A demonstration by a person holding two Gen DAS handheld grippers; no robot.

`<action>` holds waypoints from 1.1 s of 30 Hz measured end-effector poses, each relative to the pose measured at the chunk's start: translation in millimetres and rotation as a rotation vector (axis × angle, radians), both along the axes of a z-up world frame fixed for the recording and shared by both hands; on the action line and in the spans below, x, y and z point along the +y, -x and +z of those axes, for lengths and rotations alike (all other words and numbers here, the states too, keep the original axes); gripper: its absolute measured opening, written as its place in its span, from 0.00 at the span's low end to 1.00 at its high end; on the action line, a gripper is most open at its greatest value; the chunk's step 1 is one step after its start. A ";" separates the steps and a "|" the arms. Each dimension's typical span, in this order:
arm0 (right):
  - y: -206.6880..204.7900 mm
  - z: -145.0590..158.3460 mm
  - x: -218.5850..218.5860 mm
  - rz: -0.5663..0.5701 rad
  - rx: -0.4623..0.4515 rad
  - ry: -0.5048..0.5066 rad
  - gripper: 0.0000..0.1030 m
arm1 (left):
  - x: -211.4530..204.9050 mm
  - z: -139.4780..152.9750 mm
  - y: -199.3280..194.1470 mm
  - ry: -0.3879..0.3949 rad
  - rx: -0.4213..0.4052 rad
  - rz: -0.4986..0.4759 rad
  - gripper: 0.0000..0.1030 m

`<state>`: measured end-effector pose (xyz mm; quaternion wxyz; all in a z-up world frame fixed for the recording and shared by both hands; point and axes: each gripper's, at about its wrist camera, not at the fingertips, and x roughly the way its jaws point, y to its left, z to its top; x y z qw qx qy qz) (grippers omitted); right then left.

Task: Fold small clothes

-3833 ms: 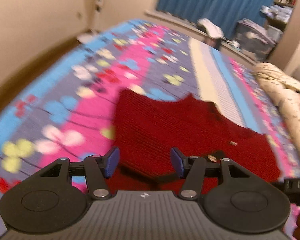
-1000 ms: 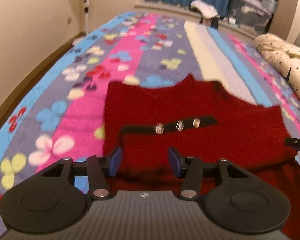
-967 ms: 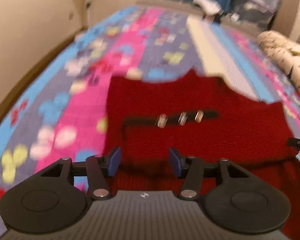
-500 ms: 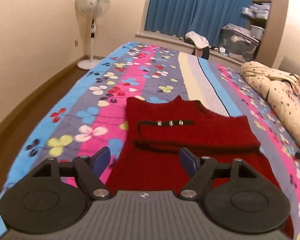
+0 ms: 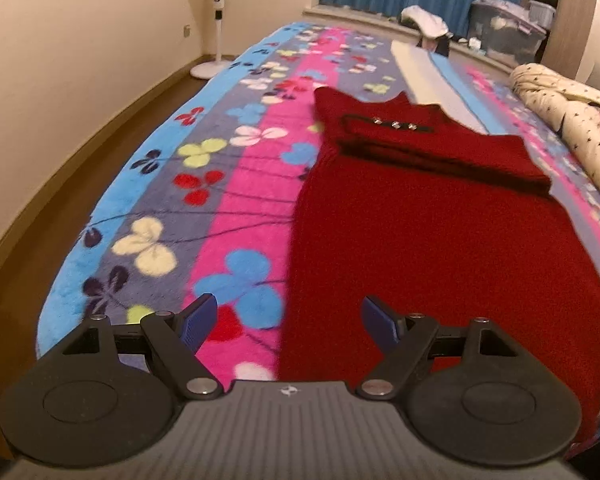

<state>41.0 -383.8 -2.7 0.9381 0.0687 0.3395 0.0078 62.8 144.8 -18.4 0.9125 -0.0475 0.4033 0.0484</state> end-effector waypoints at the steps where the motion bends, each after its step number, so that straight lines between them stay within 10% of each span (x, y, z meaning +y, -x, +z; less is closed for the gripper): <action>1: 2.0 -3.1 -1.8 -0.004 0.008 0.006 0.47 | 1.0 -0.9 -0.1 0.007 0.006 0.004 0.81; 23: -5.5 -23.0 -22.9 -0.087 0.112 0.006 0.47 | -16.1 -18.9 -19.7 -0.022 0.114 0.003 0.80; 33: -15.4 -55.4 -34.0 -0.119 0.294 -0.027 0.47 | -9.6 -33.5 -22.3 0.032 0.204 0.009 0.69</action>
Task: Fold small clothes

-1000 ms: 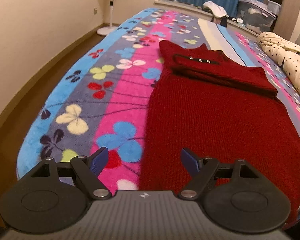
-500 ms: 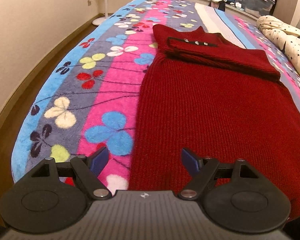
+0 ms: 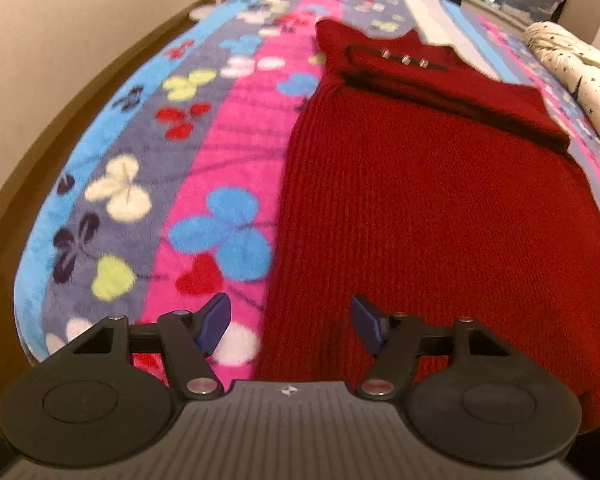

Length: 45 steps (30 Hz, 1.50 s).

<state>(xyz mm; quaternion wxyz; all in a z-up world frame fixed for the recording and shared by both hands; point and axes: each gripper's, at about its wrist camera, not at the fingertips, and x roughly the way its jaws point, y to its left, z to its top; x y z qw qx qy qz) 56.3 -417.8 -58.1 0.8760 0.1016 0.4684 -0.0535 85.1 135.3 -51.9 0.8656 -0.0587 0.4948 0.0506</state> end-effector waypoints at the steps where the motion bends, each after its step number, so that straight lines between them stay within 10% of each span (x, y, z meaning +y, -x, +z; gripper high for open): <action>1: -0.9 -3.7 1.5 0.009 0.020 -0.001 0.47 | 2.2 -3.1 -0.6 0.013 0.016 0.007 0.68; 9: -6.3 -20.0 13.5 0.058 0.097 0.025 0.55 | 2.5 -21.2 -3.7 0.024 0.089 -0.009 0.64; 14: -6.2 -18.9 16.7 0.081 0.090 0.028 0.45 | -8.4 -14.7 0.2 0.013 0.050 -0.082 0.12; 18: -1.2 -7.2 16.4 0.089 0.023 0.022 0.08 | -9.6 4.3 8.2 0.060 -0.052 -0.116 0.10; 23: 11.1 23.4 4.2 0.070 -0.165 -0.059 0.07 | -0.5 21.7 15.1 0.140 -0.146 -0.095 0.11; 36: -11.8 -13.7 14.7 0.095 0.083 0.049 0.24 | 14.0 -19.3 -8.2 0.134 0.072 -0.040 0.27; 45: -6.2 0.1 7.8 0.083 -0.026 -0.002 0.07 | 7.2 5.7 6.0 0.172 -0.069 -0.085 0.11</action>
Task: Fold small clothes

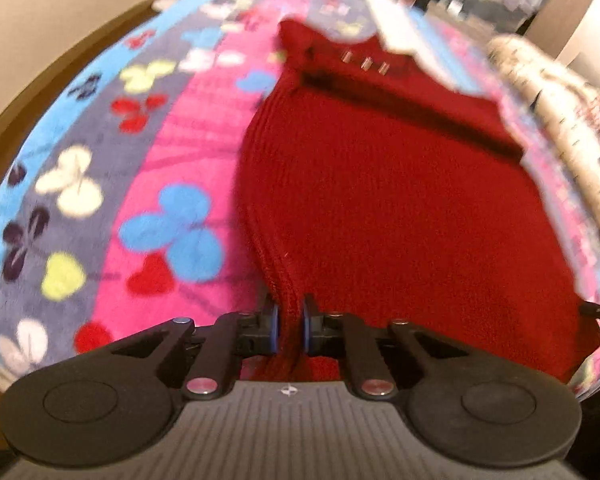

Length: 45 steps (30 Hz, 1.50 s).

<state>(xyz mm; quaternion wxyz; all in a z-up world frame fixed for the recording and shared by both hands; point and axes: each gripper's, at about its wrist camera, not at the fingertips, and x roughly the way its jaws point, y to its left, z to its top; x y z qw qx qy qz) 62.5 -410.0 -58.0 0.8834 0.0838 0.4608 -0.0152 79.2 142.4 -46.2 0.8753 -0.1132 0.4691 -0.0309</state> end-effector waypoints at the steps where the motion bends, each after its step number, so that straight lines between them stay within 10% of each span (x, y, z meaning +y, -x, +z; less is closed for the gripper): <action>1: 1.9 5.3 -1.8 -0.007 -0.032 -0.013 0.07 | -1.7 1.2 -0.1 0.003 -0.009 -0.002 0.11; 10: -3.4 -9.7 4.3 0.009 0.078 0.047 0.12 | -6.3 -18.3 -4.9 -0.045 0.106 -0.016 0.25; 22: 0.0 -2.4 3.4 0.002 0.036 0.037 0.07 | -5.1 2.1 0.0 -0.013 -0.012 -0.012 0.11; 45: -2.1 -5.4 9.9 0.028 0.061 0.073 0.08 | -9.0 -9.5 -2.0 -0.066 0.058 -0.021 0.12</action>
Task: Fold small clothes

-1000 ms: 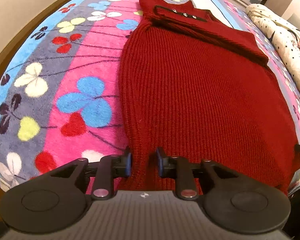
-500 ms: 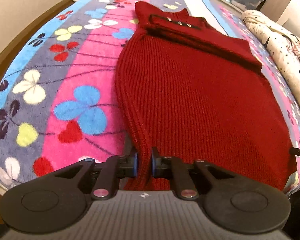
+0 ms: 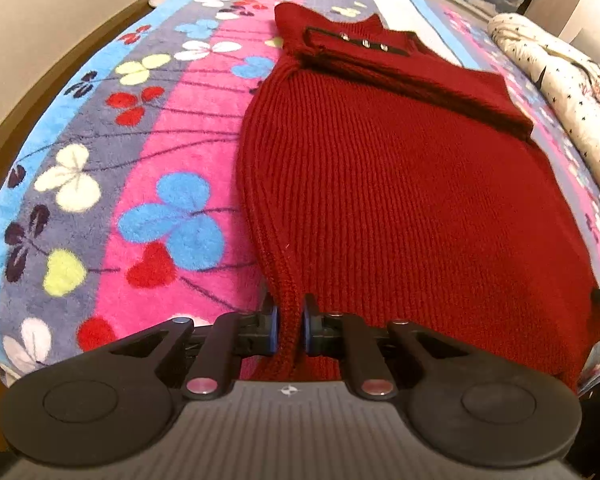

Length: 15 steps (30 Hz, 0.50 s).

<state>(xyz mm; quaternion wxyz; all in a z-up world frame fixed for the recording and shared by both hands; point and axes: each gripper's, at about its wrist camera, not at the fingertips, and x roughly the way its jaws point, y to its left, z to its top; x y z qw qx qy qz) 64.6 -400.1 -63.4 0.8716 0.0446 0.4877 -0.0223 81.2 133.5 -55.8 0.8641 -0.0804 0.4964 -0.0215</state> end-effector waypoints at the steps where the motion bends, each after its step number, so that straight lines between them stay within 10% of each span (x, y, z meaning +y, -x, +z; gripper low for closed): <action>1: 0.4 1.6 -1.6 -0.008 -0.009 -0.008 0.08 | -0.2 0.2 -0.1 0.004 0.003 0.003 0.12; 15: -1.5 -4.3 10.9 0.047 0.021 0.068 0.12 | -4.8 -9.2 -2.1 -0.055 0.046 -0.017 0.14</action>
